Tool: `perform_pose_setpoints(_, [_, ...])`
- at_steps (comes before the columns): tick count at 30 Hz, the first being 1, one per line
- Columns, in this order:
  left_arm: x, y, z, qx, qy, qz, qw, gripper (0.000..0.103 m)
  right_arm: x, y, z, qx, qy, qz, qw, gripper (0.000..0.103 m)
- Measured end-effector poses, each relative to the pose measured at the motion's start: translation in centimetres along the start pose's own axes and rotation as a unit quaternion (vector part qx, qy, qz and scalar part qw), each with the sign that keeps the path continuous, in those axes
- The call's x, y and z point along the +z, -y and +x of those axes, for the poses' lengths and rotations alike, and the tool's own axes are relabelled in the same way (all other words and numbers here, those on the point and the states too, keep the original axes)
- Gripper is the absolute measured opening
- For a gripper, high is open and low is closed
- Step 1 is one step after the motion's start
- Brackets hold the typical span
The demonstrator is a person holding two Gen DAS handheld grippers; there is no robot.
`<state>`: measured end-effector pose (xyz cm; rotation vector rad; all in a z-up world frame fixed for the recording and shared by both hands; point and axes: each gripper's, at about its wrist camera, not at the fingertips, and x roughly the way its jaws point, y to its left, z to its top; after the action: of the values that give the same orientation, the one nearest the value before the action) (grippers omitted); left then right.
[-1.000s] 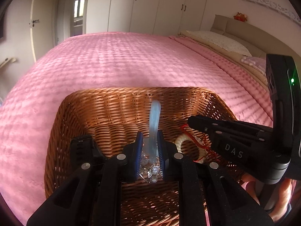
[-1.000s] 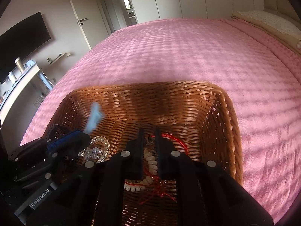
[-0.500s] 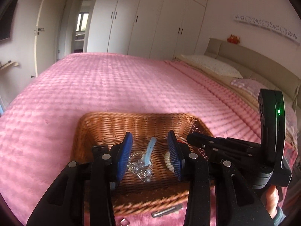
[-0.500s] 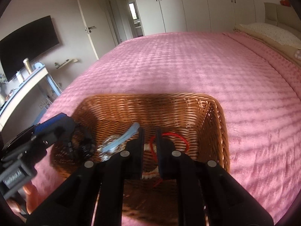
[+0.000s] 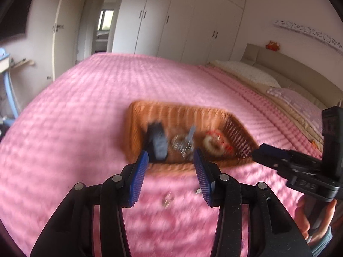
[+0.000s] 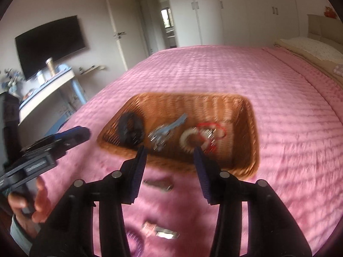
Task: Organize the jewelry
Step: 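Move both open tools back toward the remaining jewelry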
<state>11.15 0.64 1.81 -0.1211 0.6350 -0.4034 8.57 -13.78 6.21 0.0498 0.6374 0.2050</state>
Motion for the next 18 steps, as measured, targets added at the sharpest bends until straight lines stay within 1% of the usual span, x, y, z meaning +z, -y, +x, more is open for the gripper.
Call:
perform_pose_setpoints(2, [-1.2,-0.9,0.2,-0.005,-0.016,-0.012,0.9998,0.043,-0.9,-0.9,0.1,0.013,-0.009,-0.011,1.0,0.043])
perform_pose_setpoints(4, [-2.0,-1.4,0.6,-0.003,-0.027,-0.016,0.9995,0.043,-1.6,-1.5,0.5,0.015,-0.017,-0.024,0.999,0.043])
perform_pose_setpoints(8, [-3.3,-2.1,2.1,-0.002,-0.053,-0.008,0.9986,0.043,-2.8,-1.6,2.3,0.017,-0.042,-0.037,0.998,0.042])
perform_pose_setpoints(14, [-4.4,-2.1,4.2,-0.007,-0.09,0.01,0.9959,0.041,-3.8,0.8,5.7,0.004,-0.092,-0.009,0.996,0.042])
perform_pose_setpoints(16, [-4.6,-1.8,4.6,-0.011,-0.095,0.017,0.9952,0.038,-3.7,1.7,6.6,0.017,-0.106,0.01,0.994,0.042])
perform_pose_setpoints(18, [-4.7,-1.5,5.0,-0.009,-0.102,0.025,0.9945,0.037,-3.6,2.1,7.3,0.021,-0.114,0.019,0.993,0.042])
